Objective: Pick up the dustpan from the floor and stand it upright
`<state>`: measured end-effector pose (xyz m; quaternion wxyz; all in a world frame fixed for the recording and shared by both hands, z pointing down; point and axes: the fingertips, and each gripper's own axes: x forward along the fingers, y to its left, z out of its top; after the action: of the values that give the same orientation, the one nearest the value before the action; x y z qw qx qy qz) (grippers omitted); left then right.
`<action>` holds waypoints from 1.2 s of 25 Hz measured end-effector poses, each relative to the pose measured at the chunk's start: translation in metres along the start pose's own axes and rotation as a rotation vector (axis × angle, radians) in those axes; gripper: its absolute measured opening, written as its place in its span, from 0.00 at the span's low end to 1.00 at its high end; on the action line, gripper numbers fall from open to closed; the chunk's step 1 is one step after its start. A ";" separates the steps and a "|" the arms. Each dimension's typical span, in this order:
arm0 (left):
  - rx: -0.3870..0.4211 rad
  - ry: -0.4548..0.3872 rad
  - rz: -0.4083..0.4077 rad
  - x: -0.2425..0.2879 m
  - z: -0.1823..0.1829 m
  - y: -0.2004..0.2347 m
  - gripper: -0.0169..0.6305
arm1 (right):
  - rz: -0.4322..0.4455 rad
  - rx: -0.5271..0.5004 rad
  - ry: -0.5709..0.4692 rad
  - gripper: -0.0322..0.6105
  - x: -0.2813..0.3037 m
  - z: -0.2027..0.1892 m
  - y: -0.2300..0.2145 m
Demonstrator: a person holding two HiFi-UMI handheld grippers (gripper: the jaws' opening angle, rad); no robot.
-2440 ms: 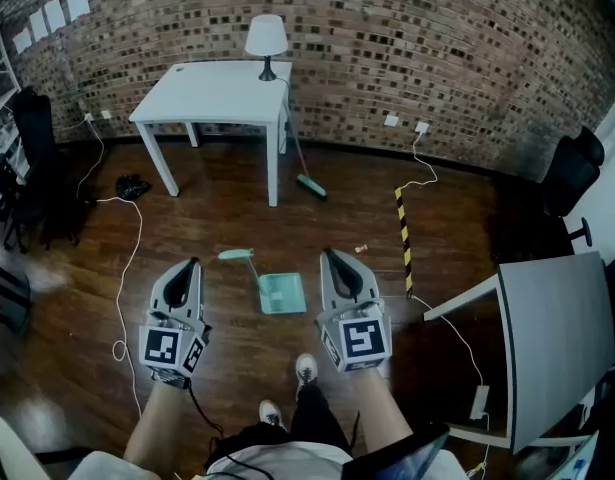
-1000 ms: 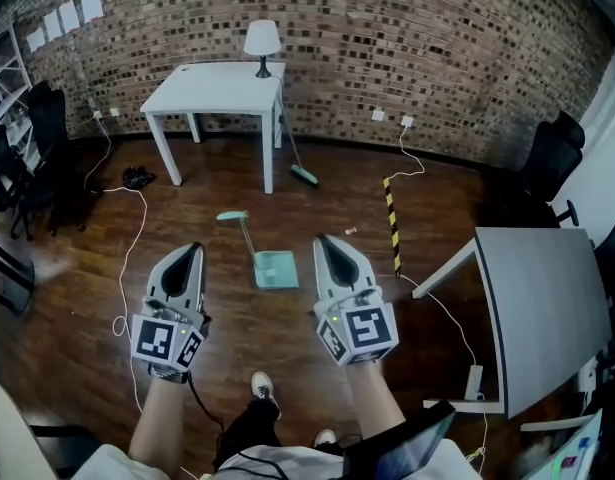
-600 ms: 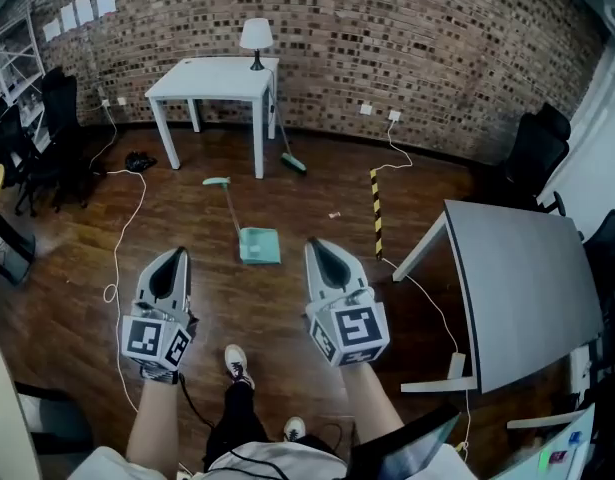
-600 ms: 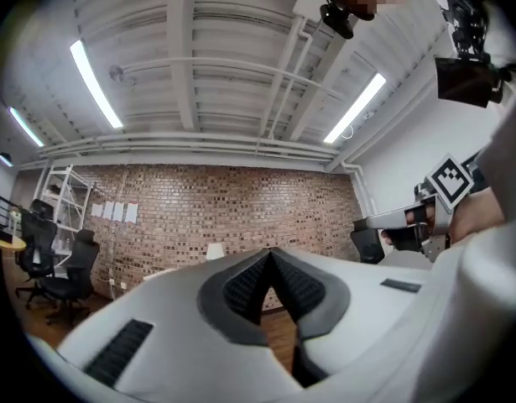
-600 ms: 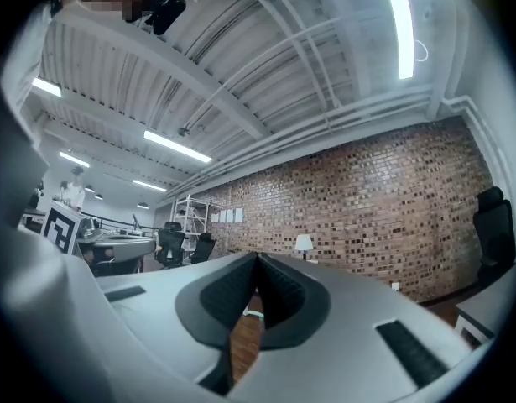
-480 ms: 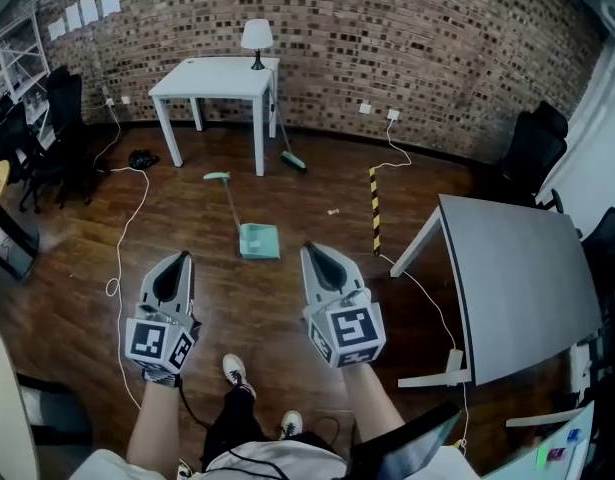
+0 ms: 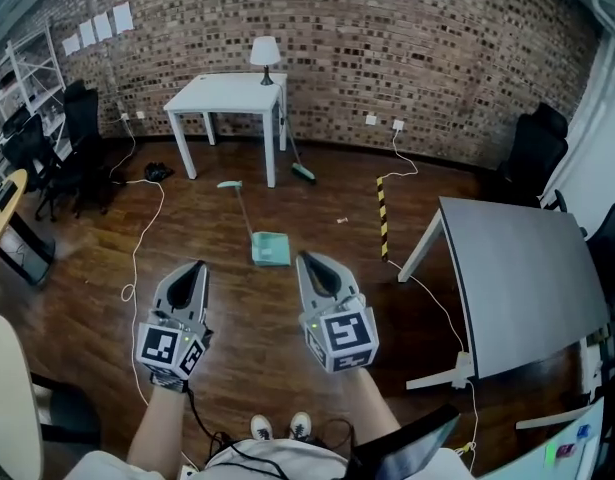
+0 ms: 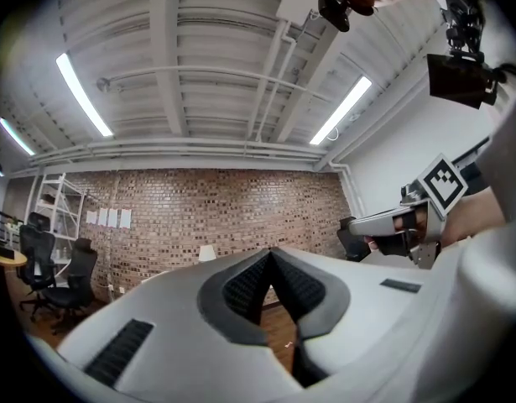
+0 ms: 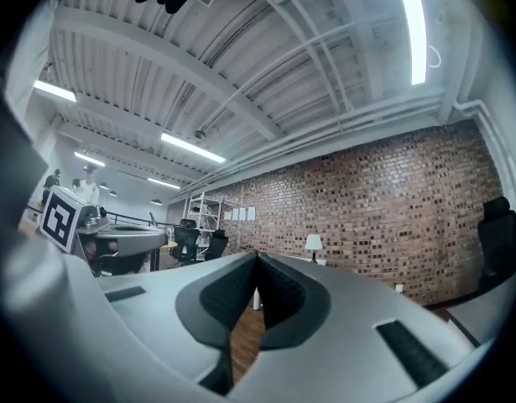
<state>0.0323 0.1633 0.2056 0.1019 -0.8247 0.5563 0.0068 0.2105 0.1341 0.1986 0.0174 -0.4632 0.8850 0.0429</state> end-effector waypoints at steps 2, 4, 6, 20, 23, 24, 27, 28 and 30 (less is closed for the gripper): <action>-0.001 -0.011 -0.002 0.001 0.001 0.003 0.02 | -0.010 0.001 -0.007 0.02 0.001 0.003 0.000; -0.002 -0.022 -0.008 0.004 0.003 0.006 0.02 | -0.018 0.002 -0.011 0.02 0.005 0.005 0.000; 0.009 -0.017 -0.018 0.005 0.003 0.009 0.02 | -0.025 0.007 -0.013 0.02 0.009 0.007 0.001; 0.004 -0.049 -0.045 0.003 0.010 0.011 0.02 | -0.047 -0.059 0.034 0.02 0.012 0.010 0.015; 0.006 -0.045 -0.050 0.003 0.010 0.009 0.02 | -0.046 -0.053 0.034 0.02 0.010 0.011 0.016; 0.008 -0.041 -0.052 0.003 0.009 0.008 0.02 | -0.045 -0.052 0.034 0.02 0.009 0.011 0.016; 0.010 -0.037 -0.055 0.002 0.007 0.005 0.02 | -0.042 -0.048 0.028 0.02 0.007 0.012 0.016; 0.010 -0.035 -0.056 0.001 0.007 0.004 0.02 | -0.040 -0.047 0.025 0.02 0.007 0.013 0.017; 0.010 -0.034 -0.055 -0.001 0.007 0.005 0.02 | -0.036 -0.049 0.021 0.02 0.007 0.014 0.020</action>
<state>0.0281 0.1633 0.1980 0.1159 -0.8390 0.5314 0.0153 0.1895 0.1408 0.1854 -0.0025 -0.4799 0.8753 0.0595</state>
